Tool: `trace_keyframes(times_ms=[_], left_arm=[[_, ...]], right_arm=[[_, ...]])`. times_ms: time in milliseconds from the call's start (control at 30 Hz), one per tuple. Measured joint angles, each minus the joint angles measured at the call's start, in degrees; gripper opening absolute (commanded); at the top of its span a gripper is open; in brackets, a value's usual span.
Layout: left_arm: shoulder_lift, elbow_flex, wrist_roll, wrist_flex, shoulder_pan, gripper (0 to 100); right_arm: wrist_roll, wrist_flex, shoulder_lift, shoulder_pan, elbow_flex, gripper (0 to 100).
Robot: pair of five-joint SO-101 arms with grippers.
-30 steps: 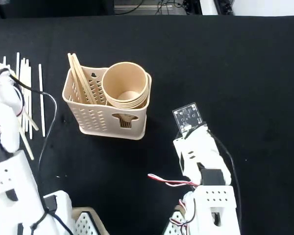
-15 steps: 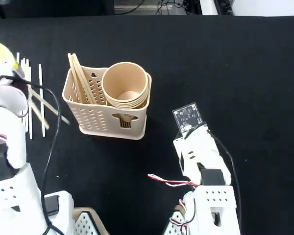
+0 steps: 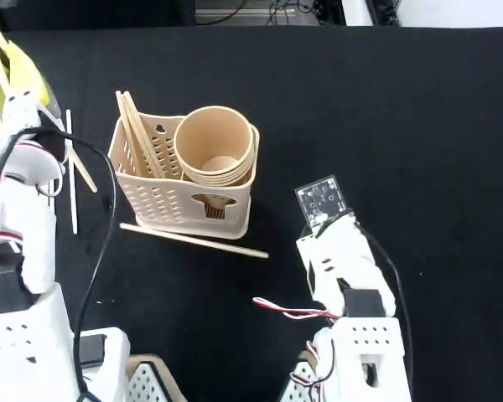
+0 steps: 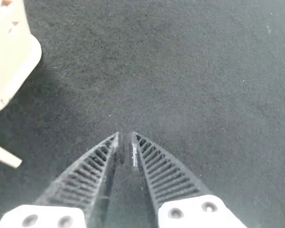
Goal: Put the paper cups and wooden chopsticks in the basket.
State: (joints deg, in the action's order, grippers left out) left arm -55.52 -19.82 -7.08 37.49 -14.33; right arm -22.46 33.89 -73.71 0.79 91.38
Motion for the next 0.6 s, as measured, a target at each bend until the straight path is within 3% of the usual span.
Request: trace_keyframes(times_ms=[233, 600], left_arm=[[0.7, 6.6, -8.5, -0.2, 0.4, 3], [12.6, 11.3, -10.2, -0.2, 9.0, 3]], right_arm=[[0.0, 0.0, 0.0, 0.0, 0.0, 4.3], [0.0, 0.0, 0.0, 0.0, 0.0, 4.3]])
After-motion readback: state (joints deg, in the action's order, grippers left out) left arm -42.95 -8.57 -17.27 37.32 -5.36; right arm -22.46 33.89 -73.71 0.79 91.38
